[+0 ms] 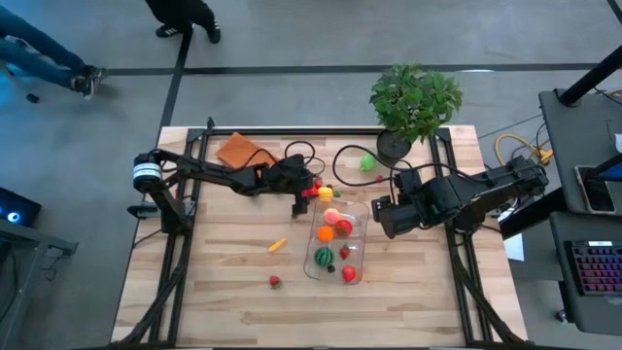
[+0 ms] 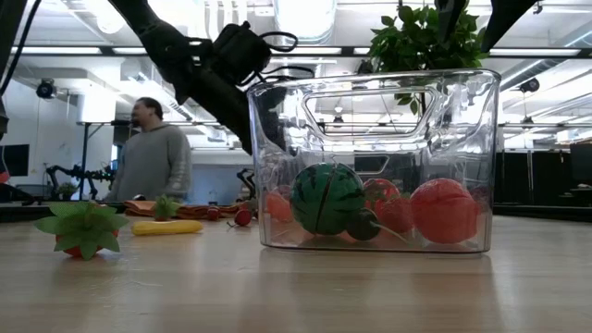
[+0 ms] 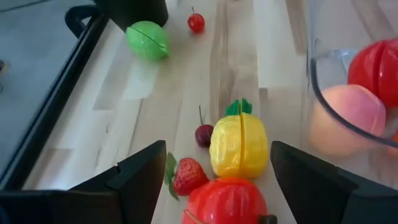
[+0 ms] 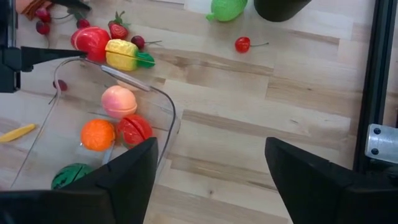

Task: Pick and placing Produce into tupperware
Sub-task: Put the pears into the transparent bin

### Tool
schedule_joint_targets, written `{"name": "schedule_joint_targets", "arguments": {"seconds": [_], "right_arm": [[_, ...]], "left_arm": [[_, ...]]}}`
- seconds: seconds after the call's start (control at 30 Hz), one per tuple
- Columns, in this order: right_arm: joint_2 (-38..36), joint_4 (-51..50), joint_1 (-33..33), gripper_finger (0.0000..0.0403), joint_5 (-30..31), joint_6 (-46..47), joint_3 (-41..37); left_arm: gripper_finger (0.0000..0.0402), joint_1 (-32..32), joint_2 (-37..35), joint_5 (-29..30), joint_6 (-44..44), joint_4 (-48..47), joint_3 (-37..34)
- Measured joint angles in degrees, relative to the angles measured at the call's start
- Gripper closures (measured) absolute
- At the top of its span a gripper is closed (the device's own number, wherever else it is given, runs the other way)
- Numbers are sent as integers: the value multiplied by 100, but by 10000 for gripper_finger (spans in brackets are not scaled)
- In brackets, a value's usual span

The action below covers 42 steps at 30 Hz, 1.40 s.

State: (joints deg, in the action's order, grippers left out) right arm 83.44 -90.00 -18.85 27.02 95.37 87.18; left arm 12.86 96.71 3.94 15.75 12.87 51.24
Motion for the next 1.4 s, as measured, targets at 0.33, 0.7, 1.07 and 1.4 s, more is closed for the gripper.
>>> {"name": "schedule_joint_targets", "arguments": {"seconds": [0.33, 0.7, 1.07, 1.4], "right_arm": [[0, 0, 0, 113, -39, -2, 0], [1, -2, 0, 113, -37, -153, 0], [1, -2, 0, 116, 4, -226, 0], [2, -2, 0, 110, 4, -236, 1]], "left_arm": [[128, 16, 0, 180, -845, -229, 9], [125, 27, 0, 512, -1493, -265, -68], [71, -12, 0, 304, -916, -302, -109], [70, -8, 232, -78, -831, -648, -133]]}}
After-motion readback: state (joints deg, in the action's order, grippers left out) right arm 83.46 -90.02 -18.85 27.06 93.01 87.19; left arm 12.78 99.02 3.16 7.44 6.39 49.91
